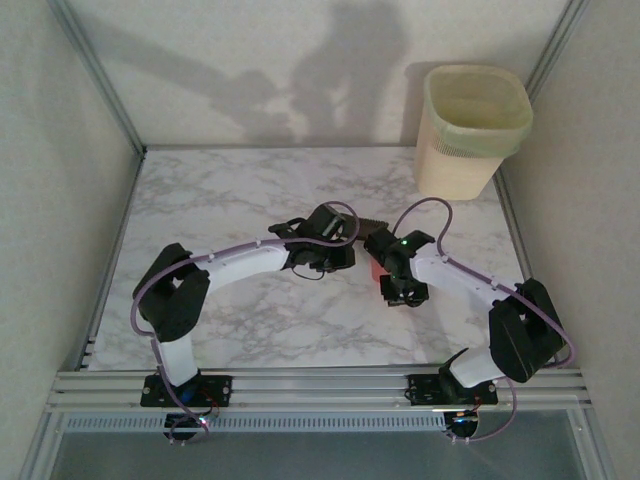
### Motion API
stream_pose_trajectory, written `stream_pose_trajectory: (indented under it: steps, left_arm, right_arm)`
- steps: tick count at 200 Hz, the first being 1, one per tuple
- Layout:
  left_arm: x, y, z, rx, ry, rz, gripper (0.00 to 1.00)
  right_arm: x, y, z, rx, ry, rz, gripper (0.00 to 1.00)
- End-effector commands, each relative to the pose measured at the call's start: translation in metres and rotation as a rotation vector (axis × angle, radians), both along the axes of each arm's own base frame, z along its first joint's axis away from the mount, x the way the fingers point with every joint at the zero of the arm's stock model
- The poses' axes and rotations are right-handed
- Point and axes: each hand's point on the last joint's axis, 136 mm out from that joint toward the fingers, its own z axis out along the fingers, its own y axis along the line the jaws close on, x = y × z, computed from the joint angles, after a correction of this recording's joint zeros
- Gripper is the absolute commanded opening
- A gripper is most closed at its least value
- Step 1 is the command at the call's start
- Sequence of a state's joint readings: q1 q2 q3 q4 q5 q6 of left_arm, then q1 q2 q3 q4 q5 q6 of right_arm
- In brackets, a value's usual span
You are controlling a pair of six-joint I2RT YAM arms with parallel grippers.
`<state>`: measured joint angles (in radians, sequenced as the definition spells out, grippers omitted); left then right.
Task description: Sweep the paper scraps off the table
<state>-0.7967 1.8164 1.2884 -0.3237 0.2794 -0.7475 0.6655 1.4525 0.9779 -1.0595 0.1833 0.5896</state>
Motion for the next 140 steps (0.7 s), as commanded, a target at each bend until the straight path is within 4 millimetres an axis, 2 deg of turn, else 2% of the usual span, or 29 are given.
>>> stream_pose_trajectory:
  steps: [1,28,55,90,140]
  left_arm:
    - [-0.001,0.003,0.01,-0.011,-0.028,0.0,0.0]
    - [-0.005,0.001,0.011,-0.036,-0.02,-0.012,0.0]
    - [-0.009,-0.001,0.014,-0.049,-0.018,-0.019,0.0]
    - [-0.015,-0.006,0.018,-0.059,-0.02,-0.043,0.0]
    - [-0.022,-0.016,0.013,-0.066,-0.001,-0.074,0.0]
  right_arm:
    - [-0.01,-0.004,0.005,-0.01,0.016,-0.016,0.0]
    - [-0.012,-0.004,-0.003,-0.018,0.046,-0.018,0.0]
    - [-0.008,-0.001,-0.004,-0.017,0.041,-0.009,0.0]
    - [-0.003,0.002,-0.017,-0.036,0.073,0.0,0.0]
    - [0.001,0.002,-0.022,0.028,0.08,-0.022,0.0]
